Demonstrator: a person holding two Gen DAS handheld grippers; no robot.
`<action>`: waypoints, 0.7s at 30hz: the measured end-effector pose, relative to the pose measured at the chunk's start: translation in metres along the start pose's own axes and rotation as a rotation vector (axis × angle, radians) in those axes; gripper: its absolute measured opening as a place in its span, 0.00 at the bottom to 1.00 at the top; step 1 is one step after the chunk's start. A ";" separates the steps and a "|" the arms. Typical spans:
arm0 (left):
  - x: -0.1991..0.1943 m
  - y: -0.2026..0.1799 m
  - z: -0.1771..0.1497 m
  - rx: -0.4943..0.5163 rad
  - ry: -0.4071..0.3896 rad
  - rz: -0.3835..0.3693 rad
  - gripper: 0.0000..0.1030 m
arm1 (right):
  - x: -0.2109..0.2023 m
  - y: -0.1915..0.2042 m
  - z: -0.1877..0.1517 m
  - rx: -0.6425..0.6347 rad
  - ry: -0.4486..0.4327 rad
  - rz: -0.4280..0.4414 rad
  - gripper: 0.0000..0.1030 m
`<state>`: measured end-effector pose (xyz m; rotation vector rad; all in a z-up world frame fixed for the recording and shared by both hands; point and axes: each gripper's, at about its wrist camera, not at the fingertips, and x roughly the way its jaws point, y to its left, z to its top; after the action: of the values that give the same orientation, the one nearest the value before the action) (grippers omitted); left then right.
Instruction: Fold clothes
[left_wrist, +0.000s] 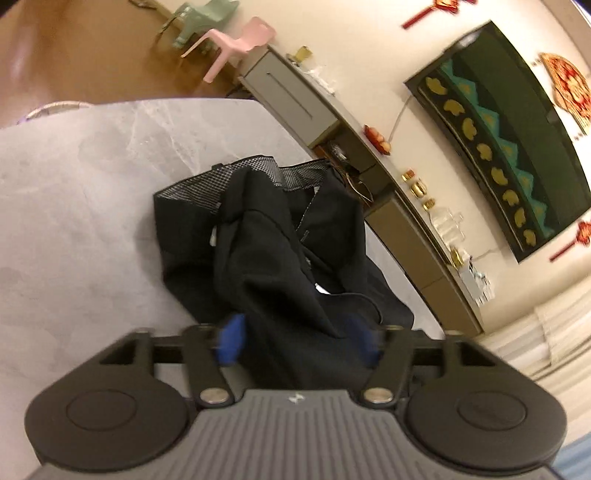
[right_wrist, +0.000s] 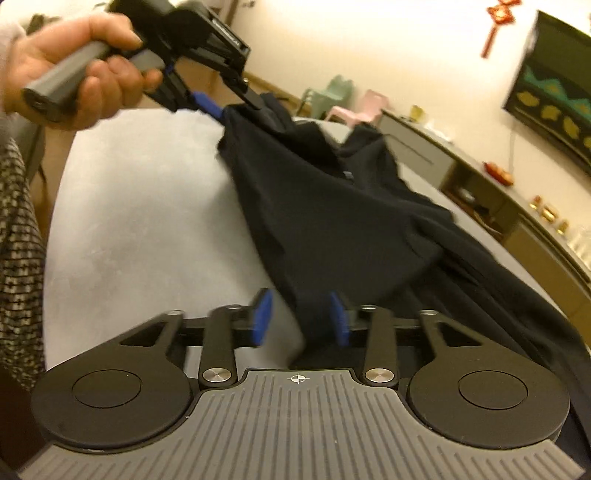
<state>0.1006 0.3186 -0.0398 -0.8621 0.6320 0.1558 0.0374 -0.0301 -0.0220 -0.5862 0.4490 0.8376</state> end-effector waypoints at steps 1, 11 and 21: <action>0.000 -0.005 0.000 0.010 -0.016 -0.001 0.71 | -0.016 0.004 -0.006 0.006 -0.001 -0.016 0.49; -0.030 -0.030 -0.001 0.097 -0.232 -0.014 0.03 | -0.156 -0.148 -0.172 0.915 0.001 -0.331 0.70; -0.023 -0.009 -0.003 0.023 -0.160 0.042 0.04 | -0.249 -0.192 -0.338 1.715 -0.150 -0.505 0.71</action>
<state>0.0843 0.3134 -0.0216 -0.8061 0.5015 0.2522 -0.0061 -0.4870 -0.0740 0.9290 0.6623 -0.1685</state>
